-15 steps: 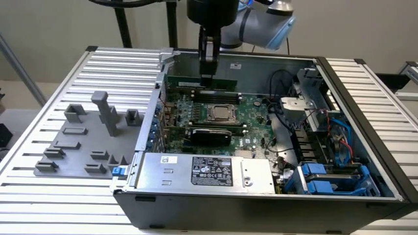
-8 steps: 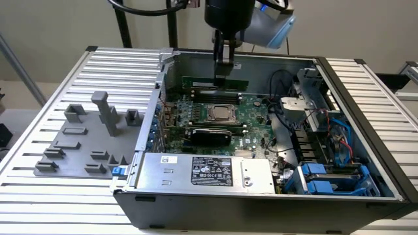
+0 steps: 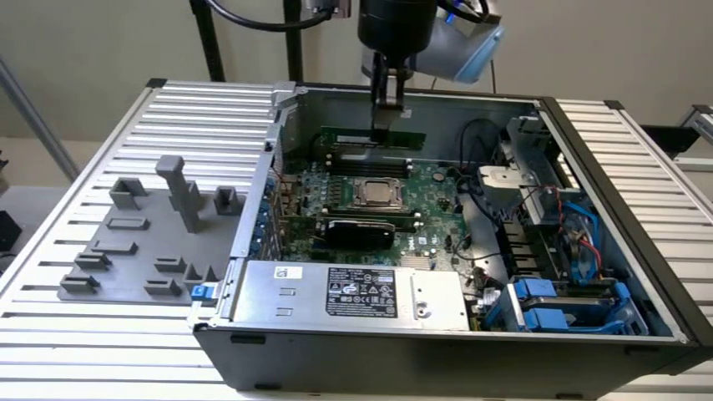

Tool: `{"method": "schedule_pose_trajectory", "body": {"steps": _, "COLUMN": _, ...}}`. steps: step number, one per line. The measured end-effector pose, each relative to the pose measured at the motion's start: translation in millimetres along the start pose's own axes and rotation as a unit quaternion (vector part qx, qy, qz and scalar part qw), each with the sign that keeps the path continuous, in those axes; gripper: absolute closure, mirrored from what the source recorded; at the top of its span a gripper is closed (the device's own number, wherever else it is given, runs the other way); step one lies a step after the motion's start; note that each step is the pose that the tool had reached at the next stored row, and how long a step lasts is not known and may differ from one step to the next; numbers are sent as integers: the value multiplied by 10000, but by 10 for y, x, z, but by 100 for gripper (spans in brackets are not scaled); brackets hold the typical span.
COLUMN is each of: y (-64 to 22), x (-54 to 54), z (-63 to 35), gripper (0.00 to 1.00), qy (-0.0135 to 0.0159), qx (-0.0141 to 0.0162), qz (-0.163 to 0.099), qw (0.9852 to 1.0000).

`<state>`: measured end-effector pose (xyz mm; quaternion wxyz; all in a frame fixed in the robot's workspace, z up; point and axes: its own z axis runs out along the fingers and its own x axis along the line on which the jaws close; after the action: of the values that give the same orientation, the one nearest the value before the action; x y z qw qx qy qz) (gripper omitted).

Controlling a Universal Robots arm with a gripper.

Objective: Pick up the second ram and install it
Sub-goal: 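Insert the second ram into the second slot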

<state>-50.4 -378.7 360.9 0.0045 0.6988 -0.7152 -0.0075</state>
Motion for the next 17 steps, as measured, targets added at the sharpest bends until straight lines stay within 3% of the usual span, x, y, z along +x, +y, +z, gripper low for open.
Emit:
{"method": "schedule_pose_trajectory", "body": {"steps": 4, "y": -35, "x": -72, "z": 73, "gripper": 100, "qy": 0, "qx": 0, "qz": 1, "qw": 10000}}
{"method": "schedule_pose_trajectory", "body": {"steps": 13, "y": -58, "x": -74, "z": 236, "gripper": 100, "qy": -2, "qx": 0, "qz": 5, "qw": 10000}}
{"method": "schedule_pose_trajectory", "body": {"steps": 17, "y": -88, "x": -75, "z": 290, "gripper": 100, "qy": -20, "qx": -3, "qz": 6, "qw": 10000}}
